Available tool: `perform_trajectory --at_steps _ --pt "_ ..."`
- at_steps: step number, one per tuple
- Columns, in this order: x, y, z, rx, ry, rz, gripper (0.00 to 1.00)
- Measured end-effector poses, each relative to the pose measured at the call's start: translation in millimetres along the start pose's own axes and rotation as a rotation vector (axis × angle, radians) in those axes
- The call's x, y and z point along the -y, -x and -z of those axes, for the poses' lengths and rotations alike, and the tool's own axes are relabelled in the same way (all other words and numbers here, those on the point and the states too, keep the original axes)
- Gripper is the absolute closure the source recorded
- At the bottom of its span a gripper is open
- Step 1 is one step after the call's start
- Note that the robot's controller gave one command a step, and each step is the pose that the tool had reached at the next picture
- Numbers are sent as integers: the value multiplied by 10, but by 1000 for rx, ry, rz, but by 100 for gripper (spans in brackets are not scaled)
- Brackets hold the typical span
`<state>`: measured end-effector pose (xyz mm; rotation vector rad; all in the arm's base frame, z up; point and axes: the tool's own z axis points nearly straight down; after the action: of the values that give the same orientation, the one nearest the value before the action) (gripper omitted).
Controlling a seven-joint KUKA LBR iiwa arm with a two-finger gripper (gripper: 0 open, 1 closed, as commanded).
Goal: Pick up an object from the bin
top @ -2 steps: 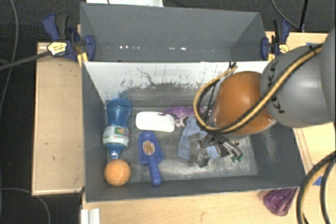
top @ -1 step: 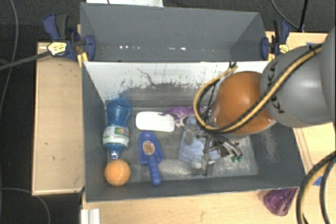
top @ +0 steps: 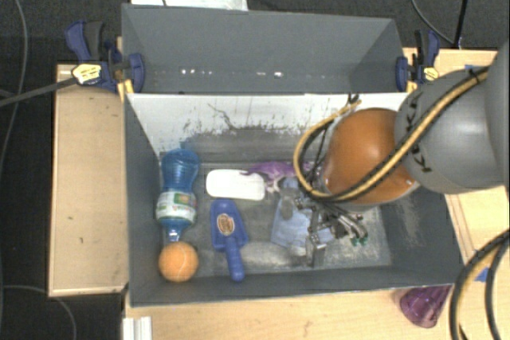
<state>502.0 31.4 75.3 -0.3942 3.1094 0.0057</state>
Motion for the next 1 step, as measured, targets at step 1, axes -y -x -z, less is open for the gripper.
perform_trajectory --at_steps 1 --pt "7 -56 -29 -1 1 -8 0"
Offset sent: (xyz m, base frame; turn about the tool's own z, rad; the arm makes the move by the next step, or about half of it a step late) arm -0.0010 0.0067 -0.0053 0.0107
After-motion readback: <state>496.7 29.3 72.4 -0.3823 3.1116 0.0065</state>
